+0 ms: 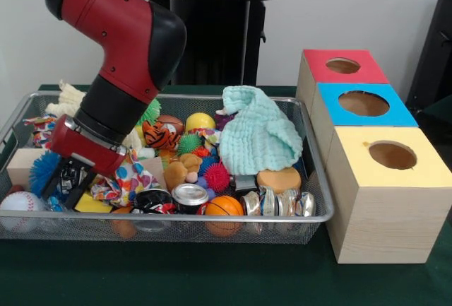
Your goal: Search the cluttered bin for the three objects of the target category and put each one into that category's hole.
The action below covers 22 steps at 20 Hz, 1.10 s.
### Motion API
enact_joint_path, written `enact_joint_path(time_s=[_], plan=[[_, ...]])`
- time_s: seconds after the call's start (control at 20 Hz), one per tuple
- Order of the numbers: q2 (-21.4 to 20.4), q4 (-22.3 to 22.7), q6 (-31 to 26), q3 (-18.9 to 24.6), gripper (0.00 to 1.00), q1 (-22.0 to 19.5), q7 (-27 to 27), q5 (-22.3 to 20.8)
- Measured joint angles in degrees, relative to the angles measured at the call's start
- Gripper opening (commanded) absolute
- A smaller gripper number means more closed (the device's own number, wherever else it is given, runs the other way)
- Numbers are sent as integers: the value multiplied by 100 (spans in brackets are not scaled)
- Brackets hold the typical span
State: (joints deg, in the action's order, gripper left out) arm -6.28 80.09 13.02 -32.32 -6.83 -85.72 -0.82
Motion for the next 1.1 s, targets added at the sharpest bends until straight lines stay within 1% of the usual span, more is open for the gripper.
enact_joint_path(time_s=[0.3,0.75,0.9,1.1], plan=[[-148,61,-1,220,0,-171,0,-54],[-187,82,4,282,0,-220,0,-61],[-297,119,6,441,0,-346,0,-241],[-648,212,7,1012,0,-844,0,-846]])
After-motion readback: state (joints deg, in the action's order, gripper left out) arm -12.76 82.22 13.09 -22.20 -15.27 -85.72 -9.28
